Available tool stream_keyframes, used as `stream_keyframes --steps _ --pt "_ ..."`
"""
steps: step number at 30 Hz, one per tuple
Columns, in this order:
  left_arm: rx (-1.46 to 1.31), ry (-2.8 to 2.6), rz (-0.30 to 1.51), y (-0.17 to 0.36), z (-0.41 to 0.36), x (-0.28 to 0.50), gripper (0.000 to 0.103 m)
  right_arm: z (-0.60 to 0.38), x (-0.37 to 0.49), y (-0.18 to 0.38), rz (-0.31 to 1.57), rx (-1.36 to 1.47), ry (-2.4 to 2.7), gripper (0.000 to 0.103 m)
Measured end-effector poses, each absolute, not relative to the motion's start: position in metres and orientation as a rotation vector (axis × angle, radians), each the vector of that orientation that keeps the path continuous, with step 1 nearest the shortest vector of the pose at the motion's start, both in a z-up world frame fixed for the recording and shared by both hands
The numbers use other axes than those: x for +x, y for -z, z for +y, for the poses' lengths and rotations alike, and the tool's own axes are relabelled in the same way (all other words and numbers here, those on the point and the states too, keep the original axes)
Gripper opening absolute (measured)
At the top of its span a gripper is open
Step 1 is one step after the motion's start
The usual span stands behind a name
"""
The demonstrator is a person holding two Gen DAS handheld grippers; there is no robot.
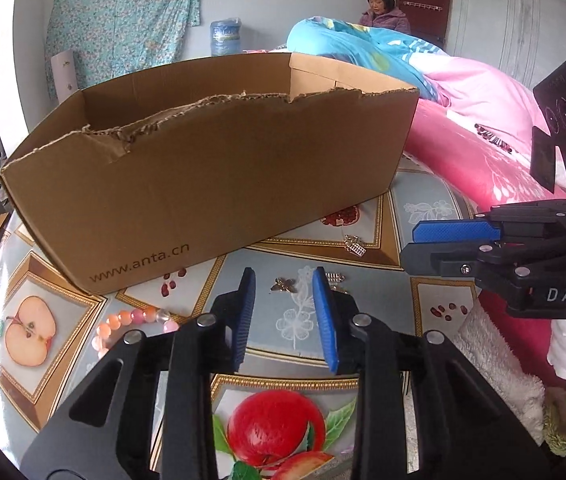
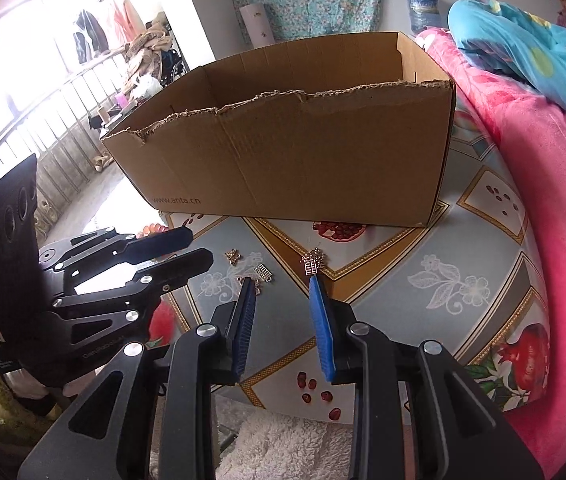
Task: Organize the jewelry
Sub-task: 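Move the left gripper back out of the box to the gold charms, then close the left gripper on a small gold charm on the table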
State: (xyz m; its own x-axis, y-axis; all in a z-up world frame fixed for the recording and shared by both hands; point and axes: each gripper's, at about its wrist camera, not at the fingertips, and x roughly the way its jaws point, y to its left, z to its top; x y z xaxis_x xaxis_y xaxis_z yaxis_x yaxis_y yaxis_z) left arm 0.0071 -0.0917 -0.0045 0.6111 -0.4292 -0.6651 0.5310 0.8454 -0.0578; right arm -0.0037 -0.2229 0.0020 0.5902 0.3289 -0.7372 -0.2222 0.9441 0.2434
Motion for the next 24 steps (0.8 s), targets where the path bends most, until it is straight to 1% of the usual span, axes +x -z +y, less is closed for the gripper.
stream_keyframes --steps 2,4,6,11,24 --pt "0.165 0.561 0.730 0.008 -0.095 0.011 0.024 -0.223 -0.003 -0.002 0.884 0.134 -0.323 0.028" --pt "0.177 0.562 0.736 0.010 -0.097 0.015 0.020 -0.222 -0.002 -0.001 0.886 0.135 -0.327 0.028" --pt "0.184 0.562 0.746 0.013 -0.098 0.018 0.019 -0.222 -0.002 0.000 0.887 0.134 -0.332 0.028" --pt "0.208 0.569 0.778 0.023 -0.101 0.024 0.019 -0.224 0.002 0.001 0.883 0.132 -0.331 0.028" --pt "0.268 0.598 0.757 0.025 -0.108 0.025 0.018 -0.228 0.002 0.004 0.884 0.157 -0.323 0.028"
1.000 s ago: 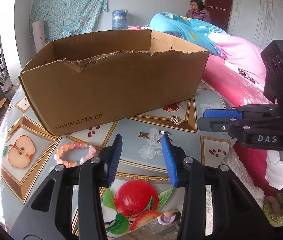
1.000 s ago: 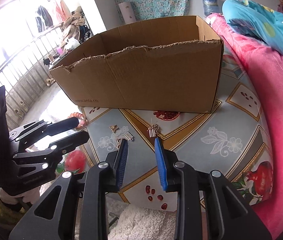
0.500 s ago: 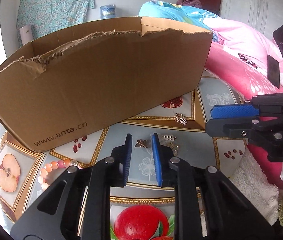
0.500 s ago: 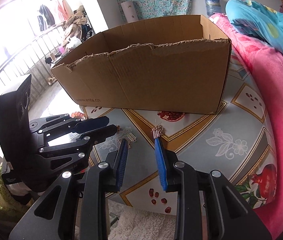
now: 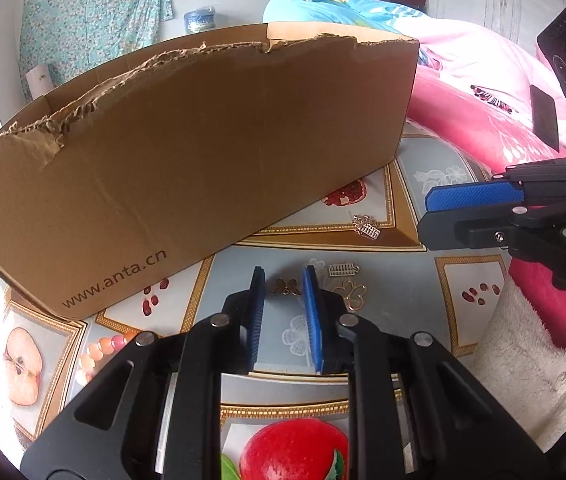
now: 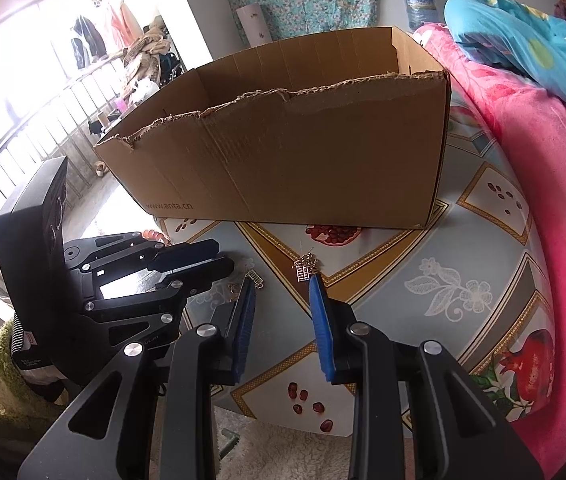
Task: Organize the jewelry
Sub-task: 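Close the left gripper on a small gold charm on the table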
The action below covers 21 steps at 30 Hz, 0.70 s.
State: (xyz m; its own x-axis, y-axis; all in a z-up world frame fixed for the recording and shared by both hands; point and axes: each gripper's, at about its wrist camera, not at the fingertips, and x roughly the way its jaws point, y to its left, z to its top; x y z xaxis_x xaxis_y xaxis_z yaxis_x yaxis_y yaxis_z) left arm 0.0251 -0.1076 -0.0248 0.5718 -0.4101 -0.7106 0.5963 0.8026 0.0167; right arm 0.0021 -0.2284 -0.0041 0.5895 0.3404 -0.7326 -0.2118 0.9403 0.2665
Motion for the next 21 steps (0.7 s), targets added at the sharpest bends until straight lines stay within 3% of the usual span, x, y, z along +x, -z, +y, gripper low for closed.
stream_keyframes --steps 7,11,13,21 --pt "0.261 0.596 0.755 0.0254 -0.1064 0.0249 0.018 -0.2257 0.0004 0.0026 0.881 0.150 -0.332 0.028" --pt "0.253 0.593 0.754 0.0252 -0.1048 0.0237 0.011 -0.2266 0.0022 -0.0002 0.870 0.164 -0.329 0.028" --pt "0.254 0.581 0.751 0.0255 -0.1033 0.0231 0.002 -0.2260 0.0020 -0.0002 0.871 0.164 -0.330 0.028" --pt "0.233 0.574 0.754 0.0261 -0.0996 0.0212 0.000 -0.2237 0.0018 -0.0037 0.860 0.155 -0.329 0.028"
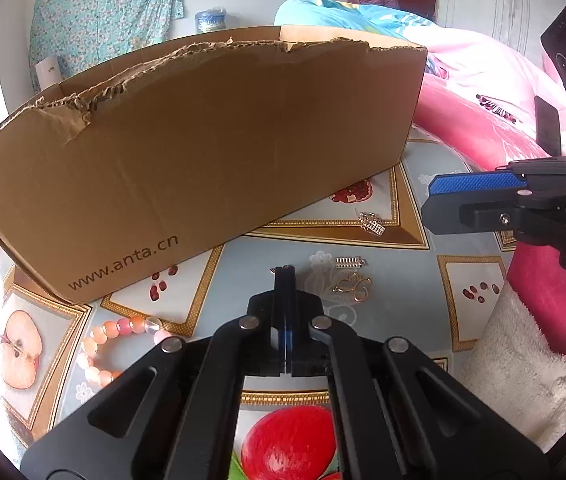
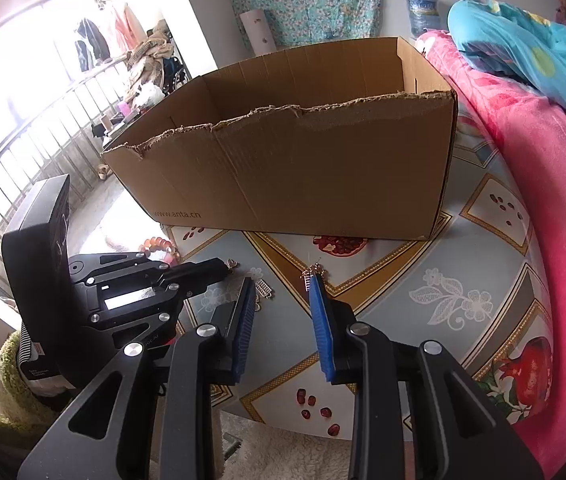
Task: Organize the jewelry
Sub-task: 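Close the left gripper on a small gold charm on the table, then move the open right gripper over the gold pretzel-shaped charm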
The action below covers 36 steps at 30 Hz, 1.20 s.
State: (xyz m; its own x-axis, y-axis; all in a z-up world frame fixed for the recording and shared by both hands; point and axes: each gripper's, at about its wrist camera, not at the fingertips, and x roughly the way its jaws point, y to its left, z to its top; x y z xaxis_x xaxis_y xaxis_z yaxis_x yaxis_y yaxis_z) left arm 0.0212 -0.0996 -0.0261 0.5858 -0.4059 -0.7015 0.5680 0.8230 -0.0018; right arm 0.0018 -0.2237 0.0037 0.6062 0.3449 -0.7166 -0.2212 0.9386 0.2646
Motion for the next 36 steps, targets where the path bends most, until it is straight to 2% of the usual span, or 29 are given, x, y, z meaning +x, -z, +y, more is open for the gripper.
stream_keyframes --steps 6,11,17,19,36 --pt "0.195 0.569 0.767 0.023 -0.094 0.019 0.000 -0.221 -0.001 -0.002 0.868 0.147 -0.335 0.028" --pt "0.166 0.567 0.775 0.024 -0.095 0.023 0.013 -0.222 0.000 -0.001 0.860 0.166 -0.331 0.028" --pt "0.211 0.539 0.756 0.026 -0.106 0.028 0.012 -0.222 -0.003 0.004 0.875 0.171 -0.333 0.028" --pt "0.226 0.520 0.748 0.026 -0.107 0.028 0.007 -0.224 -0.003 0.002 0.867 0.176 -0.333 0.028" --pt "0.220 0.485 0.735 0.015 -0.092 0.020 0.007 -0.225 -0.004 0.003 0.859 0.187 -0.353 0.028"
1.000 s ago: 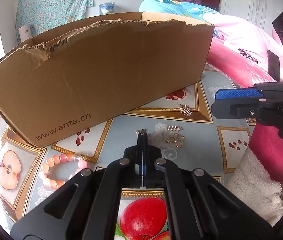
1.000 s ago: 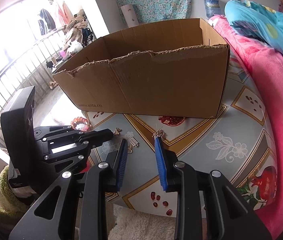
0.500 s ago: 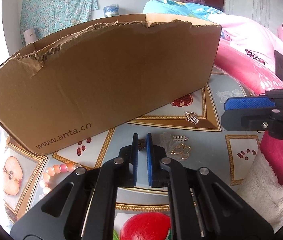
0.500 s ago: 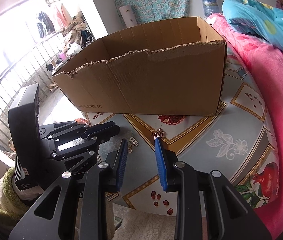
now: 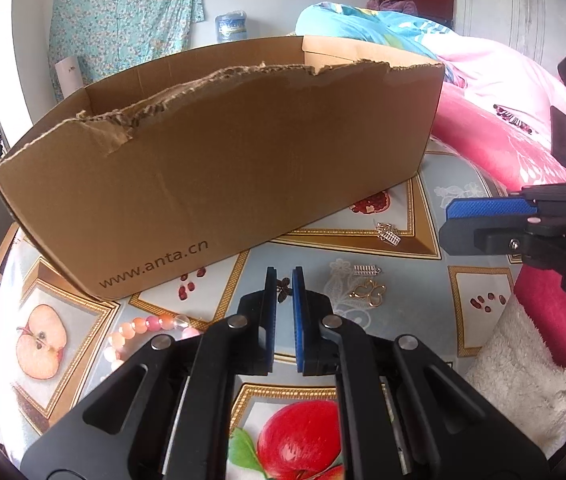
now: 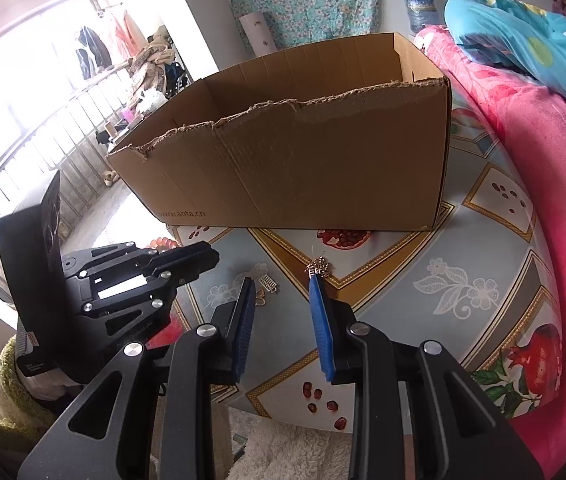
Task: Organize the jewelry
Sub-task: 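Move the open right gripper over the gold pretzel-shaped charm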
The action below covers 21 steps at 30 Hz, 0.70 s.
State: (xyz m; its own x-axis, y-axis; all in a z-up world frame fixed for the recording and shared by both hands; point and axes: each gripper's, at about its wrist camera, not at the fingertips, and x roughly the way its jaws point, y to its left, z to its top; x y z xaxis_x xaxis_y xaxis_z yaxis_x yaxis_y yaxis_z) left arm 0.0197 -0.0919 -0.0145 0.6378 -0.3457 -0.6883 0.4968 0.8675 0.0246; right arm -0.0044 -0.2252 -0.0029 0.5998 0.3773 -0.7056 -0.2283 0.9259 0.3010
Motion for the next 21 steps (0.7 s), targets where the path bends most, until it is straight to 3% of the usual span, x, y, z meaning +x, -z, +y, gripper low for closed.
stream_keyframes --steps 21 --pt "0.121 0.469 0.709 -0.002 -0.062 0.012 0.007 -0.161 0.010 0.027 0.872 -0.136 -0.392 0.028"
